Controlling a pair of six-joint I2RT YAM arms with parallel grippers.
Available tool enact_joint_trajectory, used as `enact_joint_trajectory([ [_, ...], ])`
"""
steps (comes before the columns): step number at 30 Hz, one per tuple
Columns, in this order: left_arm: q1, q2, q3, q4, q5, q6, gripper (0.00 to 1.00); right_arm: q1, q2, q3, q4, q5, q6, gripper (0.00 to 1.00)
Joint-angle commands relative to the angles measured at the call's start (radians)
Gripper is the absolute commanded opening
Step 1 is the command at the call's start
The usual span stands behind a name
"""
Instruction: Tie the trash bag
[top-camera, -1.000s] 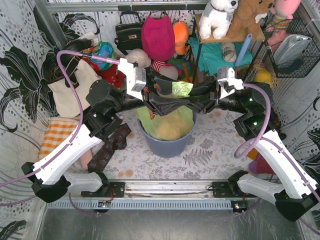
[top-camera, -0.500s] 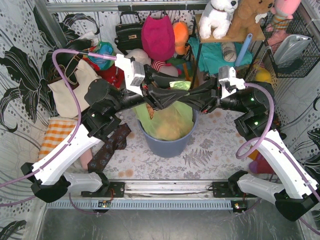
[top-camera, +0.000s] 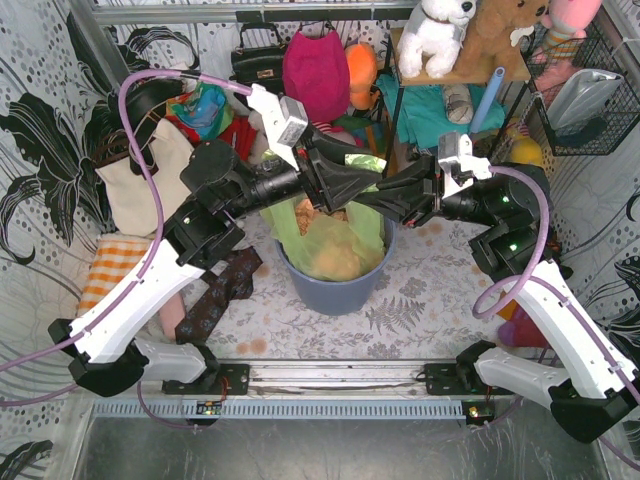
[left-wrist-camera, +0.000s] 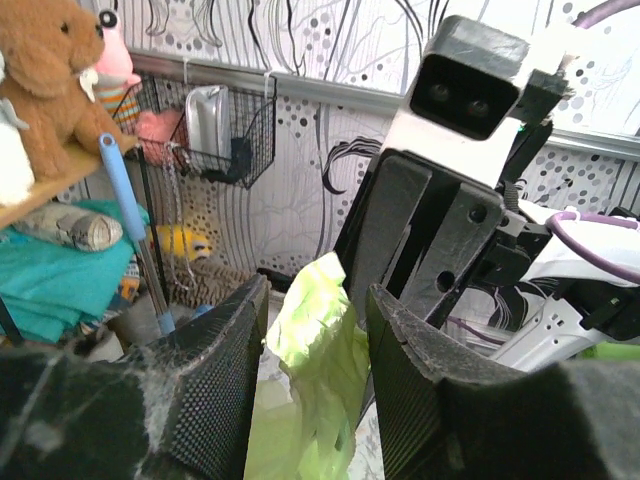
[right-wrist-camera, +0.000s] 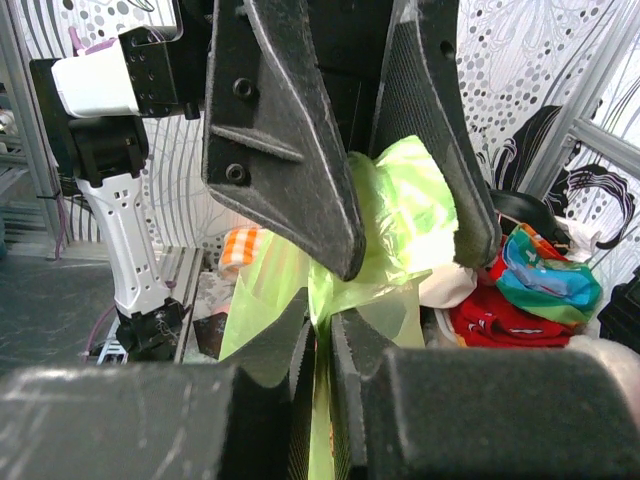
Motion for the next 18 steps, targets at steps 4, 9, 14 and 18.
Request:
enact_joint_trajectory([
  [4,0.024,-0.027,-0.001,-0.05,-0.03,-0.091,0.51,-0.003,-0.028,0.028,-0.001,-0.004,-0.019,0.1],
  [9,0.029,-0.044,-0.015,-0.021,-0.023,-0.113,0.39,-0.003,-0.029,0.026,0.0,-0.002,-0.019,0.1],
  [14,0.03,-0.031,0.0,-0.012,0.001,-0.11,0.3,-0.003,-0.031,0.027,0.0,0.003,-0.019,0.1],
  [18,0.031,-0.033,-0.006,0.012,0.019,-0.105,0.1,-0.003,-0.032,0.026,-0.005,0.008,-0.02,0.11],
])
